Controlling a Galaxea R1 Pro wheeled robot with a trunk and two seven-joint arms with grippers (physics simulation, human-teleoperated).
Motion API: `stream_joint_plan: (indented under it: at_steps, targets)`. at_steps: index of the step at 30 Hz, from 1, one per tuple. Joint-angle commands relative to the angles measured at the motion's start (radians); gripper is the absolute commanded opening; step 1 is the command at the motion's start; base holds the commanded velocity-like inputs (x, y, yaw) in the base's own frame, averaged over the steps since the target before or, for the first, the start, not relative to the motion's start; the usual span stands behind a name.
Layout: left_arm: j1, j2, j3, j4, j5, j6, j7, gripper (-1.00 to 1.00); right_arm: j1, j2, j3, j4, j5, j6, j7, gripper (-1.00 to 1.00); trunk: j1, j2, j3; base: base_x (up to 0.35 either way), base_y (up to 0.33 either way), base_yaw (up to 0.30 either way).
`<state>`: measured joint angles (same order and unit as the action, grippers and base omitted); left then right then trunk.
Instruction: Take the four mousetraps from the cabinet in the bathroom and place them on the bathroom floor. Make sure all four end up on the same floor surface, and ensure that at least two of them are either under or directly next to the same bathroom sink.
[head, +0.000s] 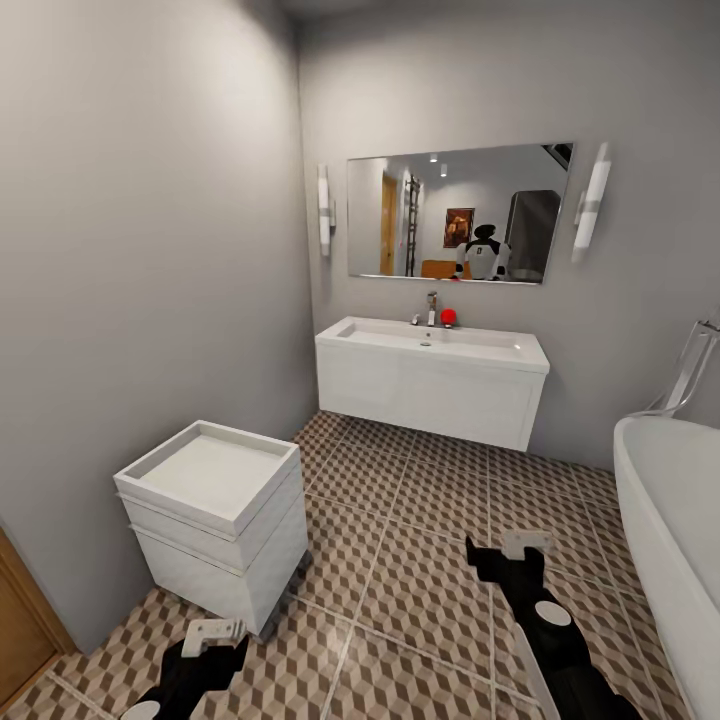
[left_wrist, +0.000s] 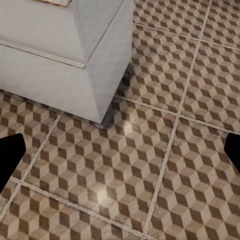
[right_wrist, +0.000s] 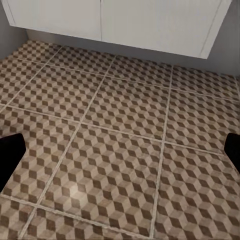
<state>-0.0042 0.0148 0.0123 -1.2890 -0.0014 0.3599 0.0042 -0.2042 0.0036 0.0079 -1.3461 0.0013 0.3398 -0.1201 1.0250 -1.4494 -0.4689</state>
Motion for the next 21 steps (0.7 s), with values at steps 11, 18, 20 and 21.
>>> stream_joint_plan:
  at_steps: [11, 18, 20, 21]
  targets:
    - [0.0, 0.001, 0.0, -0.032, 0.0, 0.007, 0.002, 1.0, -0.001, -0.002, 0.001, 0.0, 0.002, -0.003, -0.006, 1.0, 0.0, -0.001, -0.001, 0.0, 0.0, 0.0]
    - [0.0, -0.001, 0.007, -0.037, 0.002, 0.008, 0.003, 1.0, -0.001, -0.001, 0.005, 0.017, 0.002, -0.004, -0.002, 1.0, 0.0, -0.001, -0.001, 0.0, 0.0, 0.0]
    - [0.0, -0.001, 0.012, -0.037, 0.002, 0.008, 0.002, 1.0, -0.001, -0.001, 0.009, 0.025, 0.002, -0.004, -0.001, 1.0, 0.0, -0.001, -0.001, 0.0, 0.0, 0.0]
    - [0.0, -0.001, 0.014, -0.037, 0.002, 0.008, 0.002, 1.0, -0.001, -0.001, 0.012, 0.028, 0.002, -0.004, -0.001, 1.0, 0.0, -0.001, -0.001, 0.0, 0.0, 0.0]
